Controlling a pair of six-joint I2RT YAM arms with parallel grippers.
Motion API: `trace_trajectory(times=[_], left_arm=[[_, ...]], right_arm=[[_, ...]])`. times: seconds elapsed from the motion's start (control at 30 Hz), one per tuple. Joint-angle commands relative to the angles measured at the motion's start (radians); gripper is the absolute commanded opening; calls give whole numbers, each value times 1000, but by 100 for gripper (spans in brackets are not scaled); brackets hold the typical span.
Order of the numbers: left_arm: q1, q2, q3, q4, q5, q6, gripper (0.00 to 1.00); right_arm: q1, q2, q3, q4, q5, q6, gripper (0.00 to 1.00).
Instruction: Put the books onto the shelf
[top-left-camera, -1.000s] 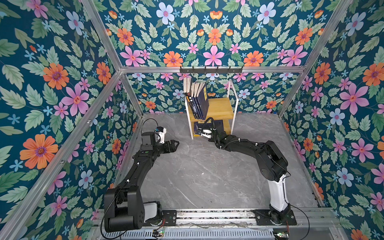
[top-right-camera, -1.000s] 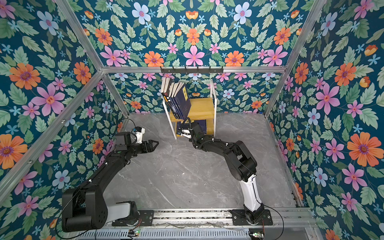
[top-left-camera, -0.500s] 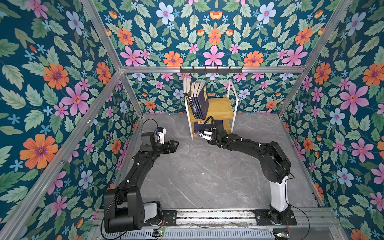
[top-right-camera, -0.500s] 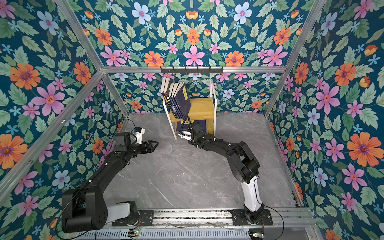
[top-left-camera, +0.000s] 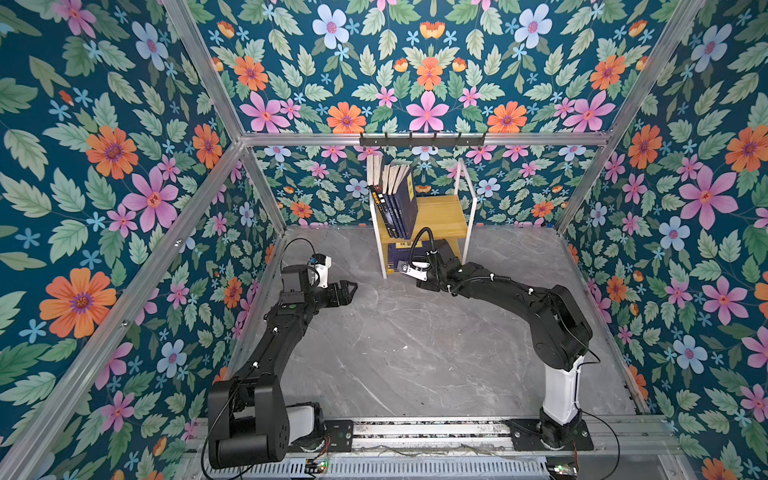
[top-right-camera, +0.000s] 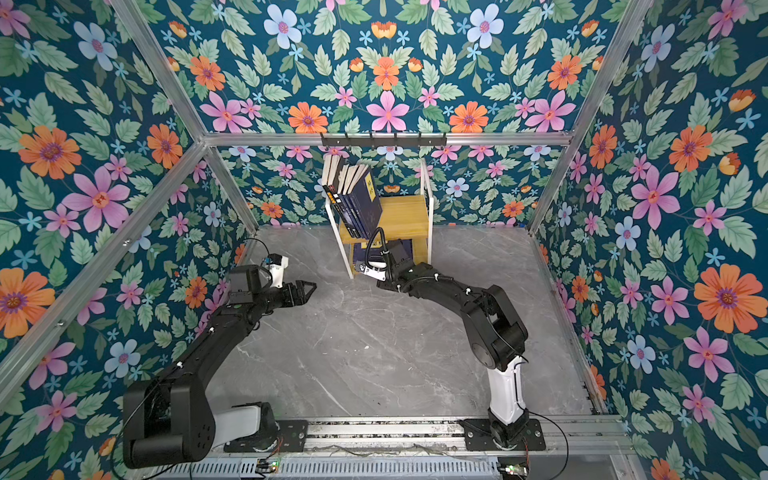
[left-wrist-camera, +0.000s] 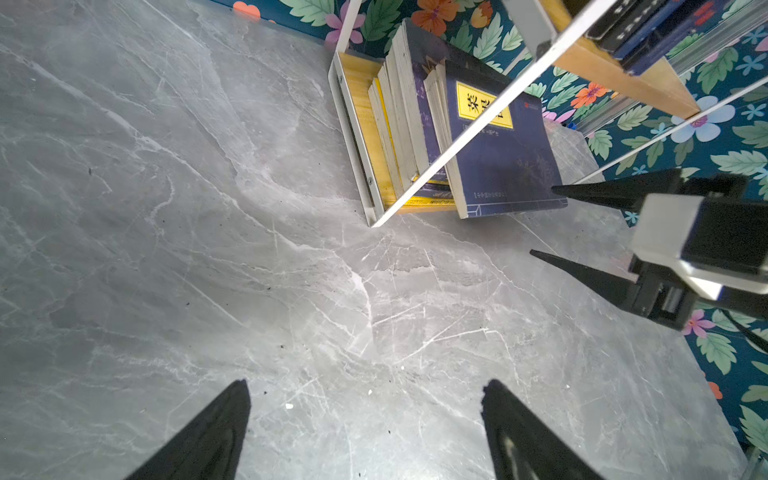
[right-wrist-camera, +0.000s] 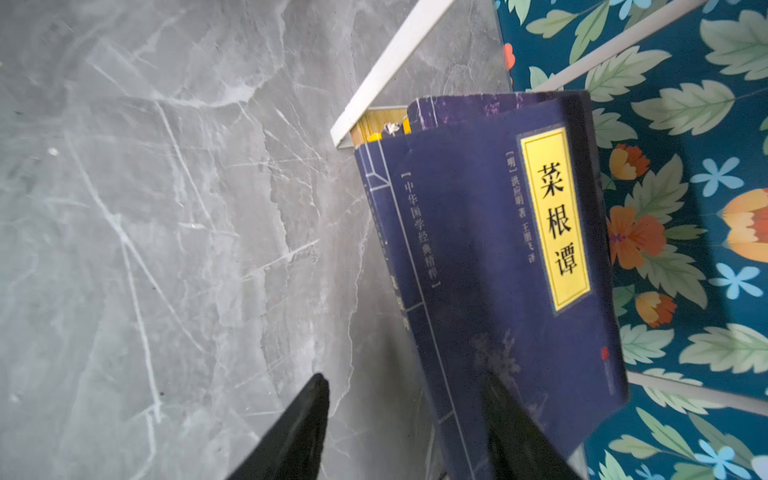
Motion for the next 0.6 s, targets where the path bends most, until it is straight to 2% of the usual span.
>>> trace_trajectory(times=[0.0, 0.3, 0.57], left_arm=[[1, -4, -3, 25, 12, -2, 89], [1, -8, 5, 12, 10, -4, 89], [1, -9, 8, 9, 7, -3, 90]], right_arm=[[-6, 7, 39, -66, -67, 22, 56], [-23, 87, 133, -116, -49, 20, 50], [-44, 103, 145, -89, -55, 38, 44]])
